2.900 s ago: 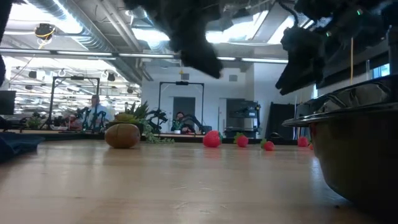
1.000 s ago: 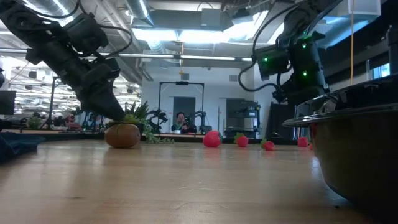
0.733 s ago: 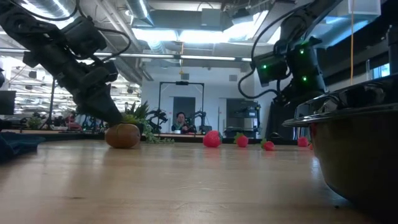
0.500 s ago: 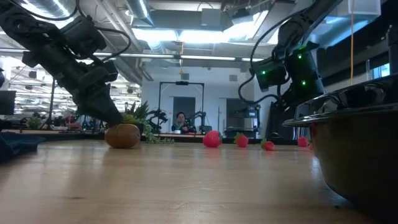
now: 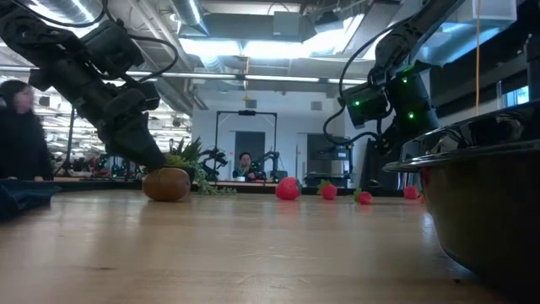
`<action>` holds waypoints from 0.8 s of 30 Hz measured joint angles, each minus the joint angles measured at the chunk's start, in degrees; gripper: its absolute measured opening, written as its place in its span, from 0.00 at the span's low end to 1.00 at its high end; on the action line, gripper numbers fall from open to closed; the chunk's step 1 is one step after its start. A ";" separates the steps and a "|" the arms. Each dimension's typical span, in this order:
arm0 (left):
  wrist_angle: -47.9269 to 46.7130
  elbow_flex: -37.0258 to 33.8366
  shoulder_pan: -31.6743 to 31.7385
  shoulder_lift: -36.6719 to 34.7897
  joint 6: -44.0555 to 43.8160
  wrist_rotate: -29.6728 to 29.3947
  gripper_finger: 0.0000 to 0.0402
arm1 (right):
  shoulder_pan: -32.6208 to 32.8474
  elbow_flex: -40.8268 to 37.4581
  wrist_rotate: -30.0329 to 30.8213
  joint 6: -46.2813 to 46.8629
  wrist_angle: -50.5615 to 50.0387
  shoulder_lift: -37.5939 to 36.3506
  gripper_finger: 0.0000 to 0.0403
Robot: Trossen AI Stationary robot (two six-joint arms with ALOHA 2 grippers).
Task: Pick and placing Produce into tupperware
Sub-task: Put the small red strawberry into the black container
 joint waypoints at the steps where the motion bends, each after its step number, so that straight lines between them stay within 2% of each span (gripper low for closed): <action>1: 0.00 0.00 0.00 0.01 0.00 0.00 0.45 | -0.20 0.00 0.02 0.01 -0.03 0.00 0.18; 15: -0.01 0.00 0.00 0.01 0.00 0.00 0.45 | -0.42 0.00 0.05 0.18 -0.01 0.00 0.02; 24: -0.02 0.00 0.00 0.03 0.03 0.00 0.45 | -0.27 0.00 0.05 1.72 -1.99 -0.39 0.01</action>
